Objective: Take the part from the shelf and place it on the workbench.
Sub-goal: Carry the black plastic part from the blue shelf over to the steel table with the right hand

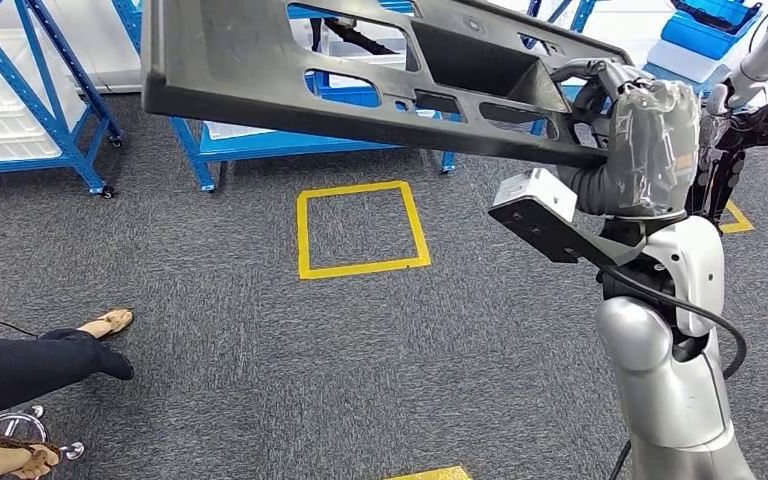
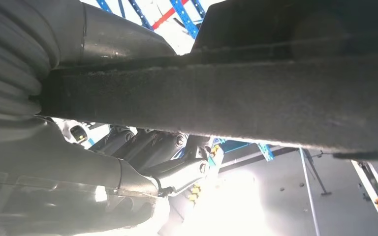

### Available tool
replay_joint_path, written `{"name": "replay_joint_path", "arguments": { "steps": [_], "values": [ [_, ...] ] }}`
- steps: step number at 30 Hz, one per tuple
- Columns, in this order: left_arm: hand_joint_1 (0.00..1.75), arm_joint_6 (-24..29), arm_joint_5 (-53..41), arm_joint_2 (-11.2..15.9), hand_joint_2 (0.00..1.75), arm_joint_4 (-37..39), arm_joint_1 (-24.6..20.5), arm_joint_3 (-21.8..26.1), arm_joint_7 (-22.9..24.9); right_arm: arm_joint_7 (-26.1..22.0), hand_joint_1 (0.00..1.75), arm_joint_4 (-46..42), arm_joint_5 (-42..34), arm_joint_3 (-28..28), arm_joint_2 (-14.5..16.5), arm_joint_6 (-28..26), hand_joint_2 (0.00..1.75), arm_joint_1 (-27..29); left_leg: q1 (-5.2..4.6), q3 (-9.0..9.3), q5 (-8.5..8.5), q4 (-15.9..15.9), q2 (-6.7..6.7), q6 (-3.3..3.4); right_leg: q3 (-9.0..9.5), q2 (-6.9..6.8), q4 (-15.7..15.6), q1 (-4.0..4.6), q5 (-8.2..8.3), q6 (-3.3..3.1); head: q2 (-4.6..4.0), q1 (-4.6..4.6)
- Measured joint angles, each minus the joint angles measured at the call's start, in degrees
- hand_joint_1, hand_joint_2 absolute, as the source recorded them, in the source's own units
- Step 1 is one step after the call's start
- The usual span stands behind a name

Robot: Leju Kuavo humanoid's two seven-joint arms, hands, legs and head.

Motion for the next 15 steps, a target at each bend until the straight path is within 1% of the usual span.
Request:
{"name": "replay_joint_path", "arguments": {
  "steps": [2,3,4,5,6,7,8,9,10,11,12,13,14,15],
  "values": [
    [0.00,0.23,0.14,0.13,1.75,0.27,-0.01,-0.01,-0.01,-0.16,1.75,0.62,-0.26,0.04,0.15,-0.17,1.75,-0.39,-0.09,-0.14,0.28,0.17,-0.04,0.32,0.02,-0.02,-0.08,-0.11,0.36,0.37,0.00,0.00],
    [0.00,0.38,0.22,0.16,1.75,0.41,-0.04,-0.01,-0.01,-0.27,1.75,0.84,-0.42,0.05,0.20,-0.25,1.75,-0.57,0.05,-0.15,0.63,0.02,0.00,0.59,-0.09,-0.02,-0.07,-0.12,0.42,0.55,0.00,0.01],
    [0.00,0.50,0.31,0.17,1.75,0.55,-0.09,-0.02,-0.03,-0.37,1.75,1.03,-0.55,0.07,0.25,-0.35,1.75,-0.73,0.20,-0.26,1.07,-0.18,0.10,0.88,-0.44,-0.01,0.40,-0.15,-0.05,0.58,0.00,0.01],
    [0.00,0.59,0.39,0.20,1.75,0.67,-0.17,-0.03,-0.06,-0.45,1.75,1.22,-0.66,0.08,0.28,-0.45,1.75,-0.93,0.40,-0.50,1.53,-0.38,0.22,1.21,-1.19,0.02,1.89,-0.14,-1.33,0.37,0.00,0.09],
    [0.00,0.64,0.47,0.21,1.75,0.79,-0.24,-0.04,-0.10,-0.51,1.75,1.43,-0.69,0.11,0.31,-0.55,1.75,-1.11,0.58,-0.88,1.98,-0.55,0.35,1.43,-2.33,0.04,4.60,-0.13,-3.29,0.03,0.00,0.19],
    [0.00,0.67,0.55,0.23,1.75,0.89,-0.31,-0.05,-0.15,-0.55,1.75,1.67,-0.72,0.14,0.33,-0.65,1.75,-1.27,0.59,-1.42,2.34,-0.53,0.45,1.56,-3.74,0.07,8.49,-0.14,-5.68,-0.33,0.00,0.28],
    [0.00,0.69,0.61,0.26,1.75,0.99,-0.34,-0.07,-0.18,-0.58,1.75,1.96,-0.73,0.17,0.34,-0.70,1.75,-1.38,0.59,-2.01,2.70,-0.47,0.51,1.61,-5.10,0.08,12.84,-0.11,-7.92,-0.52,0.00,0.37],
    [0.00,0.71,0.64,0.27,1.75,1.09,-0.35,-0.09,-0.21,-0.58,1.75,2.24,-0.73,0.19,0.36,-0.72,1.75,-1.41,0.55,-2.59,3.04,-0.42,0.54,1.50,-5.88,0.08,16.21,-0.11,-9.46,-0.47,0.00,0.38],
    [0.00,0.72,0.66,0.27,1.75,1.20,-0.35,-0.10,-0.22,-0.58,1.75,2.51,-0.73,0.20,0.36,-0.74,1.75,-1.41,0.54,-3.15,3.38,-0.34,0.55,1.39,-5.63,0.08,17.66,-0.11,-10.21,-0.23,0.00,0.37],
    [0.00,0.72,0.66,0.27,1.75,1.29,-0.36,-0.11,-0.23,-0.58,1.75,2.74,-0.73,0.20,0.37,-0.74,1.75,-1.43,0.57,-3.65,3.69,-0.24,0.55,1.22,-4.13,0.07,16.65,-0.11,-10.11,0.14,0.00,0.37],
    [0.00,0.72,0.66,0.27,1.75,1.38,-0.37,-0.13,-0.24,-0.58,1.75,2.88,-0.73,0.20,0.39,-0.75,1.75,-1.49,0.64,-4.06,3.95,-0.13,0.55,1.01,-1.37,0.06,13.15,-0.14,-9.34,0.57,0.00,0.37],
    [0.00,0.72,0.66,0.28,1.75,1.46,-0.39,-0.15,-0.25,-0.58,1.75,2.98,-0.73,0.20,0.40,-0.75,1.75,-1.61,0.69,-4.37,4.16,0.04,0.54,0.77,1.82,0.04,8.41,-0.19,-8.79,0.83,0.00,0.37],
    [0.00,0.72,0.66,0.29,1.75,1.53,-0.42,-0.18,-0.25,-0.58,1.75,3.04,-0.73,0.21,0.44,-0.75,1.75,-1.73,0.70,-4.65,4.39,0.15,0.51,0.45,4.51,0.12,4.68,-0.09,-8.20,0.82,0.01,0.35],
    [0.00,0.73,0.66,0.32,1.75,1.57,-0.45,-0.20,-0.27,-0.58,1.75,3.09,-0.73,0.21,0.48,-0.78,1.75,-1.88,0.66,-4.83,4.61,0.31,0.48,0.12,6.18,0.21,2.14,0.03,-7.82,0.63,0.01,0.36]
  ]
}}
